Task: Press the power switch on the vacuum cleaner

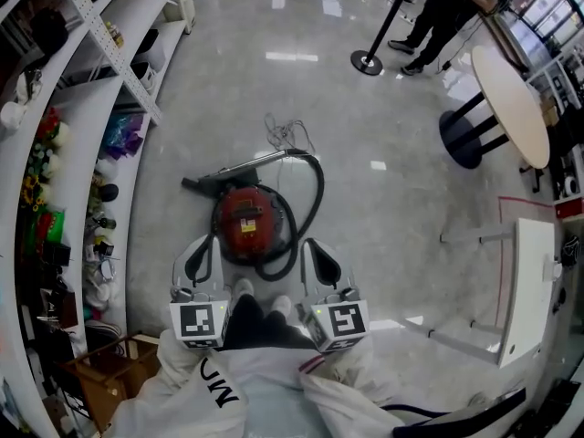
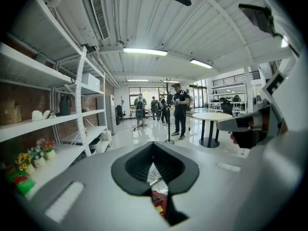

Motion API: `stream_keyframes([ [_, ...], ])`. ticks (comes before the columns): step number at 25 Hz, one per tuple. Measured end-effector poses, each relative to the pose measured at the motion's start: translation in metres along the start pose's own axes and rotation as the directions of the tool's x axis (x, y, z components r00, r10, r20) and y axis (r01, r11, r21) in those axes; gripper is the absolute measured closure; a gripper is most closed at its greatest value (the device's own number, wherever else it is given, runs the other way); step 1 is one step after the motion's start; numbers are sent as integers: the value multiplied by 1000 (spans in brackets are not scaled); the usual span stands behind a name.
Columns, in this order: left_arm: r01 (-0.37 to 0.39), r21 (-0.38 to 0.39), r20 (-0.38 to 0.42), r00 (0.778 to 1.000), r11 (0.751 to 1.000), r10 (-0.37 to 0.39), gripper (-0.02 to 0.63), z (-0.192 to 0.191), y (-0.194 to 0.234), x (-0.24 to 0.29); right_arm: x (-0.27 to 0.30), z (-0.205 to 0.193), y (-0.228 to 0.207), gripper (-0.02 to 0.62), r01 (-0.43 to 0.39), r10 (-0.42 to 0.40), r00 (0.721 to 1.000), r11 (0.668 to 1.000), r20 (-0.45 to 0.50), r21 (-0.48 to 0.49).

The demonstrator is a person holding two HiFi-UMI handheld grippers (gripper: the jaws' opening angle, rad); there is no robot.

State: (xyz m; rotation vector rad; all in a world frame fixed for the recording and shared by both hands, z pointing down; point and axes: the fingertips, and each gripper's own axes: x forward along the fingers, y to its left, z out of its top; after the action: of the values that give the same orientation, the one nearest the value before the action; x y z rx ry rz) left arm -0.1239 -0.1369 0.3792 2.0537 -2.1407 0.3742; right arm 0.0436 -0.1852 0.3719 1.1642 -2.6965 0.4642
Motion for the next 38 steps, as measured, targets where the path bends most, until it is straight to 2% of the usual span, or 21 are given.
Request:
stream_keyframes([
  [7, 7, -17, -29, 1000, 1000, -8, 606, -24, 6, 15, 18, -28, 6, 594, -5, 5, 999, 1000, -48, 4],
  [11, -2, -56, -37, 999, 998, 0, 606, -39, 7, 18, 26, -43, 8, 594, -12, 12, 997, 1000, -73, -3],
  [20, 8, -86, -64, 998, 996, -14, 606, -72, 5, 25, 40, -64, 7, 594, 18, -17, 993, 1000, -118, 5],
  [27, 11, -100, -84, 996, 995, -20, 606, -94, 7, 34, 52, -86, 18, 594, -33, 34, 994, 999, -109, 11],
  [38, 12, -135, -142, 989, 991, -32, 606, -138, 8, 48, 77, -112, 5, 594, 10, -3, 991, 999, -132, 50],
])
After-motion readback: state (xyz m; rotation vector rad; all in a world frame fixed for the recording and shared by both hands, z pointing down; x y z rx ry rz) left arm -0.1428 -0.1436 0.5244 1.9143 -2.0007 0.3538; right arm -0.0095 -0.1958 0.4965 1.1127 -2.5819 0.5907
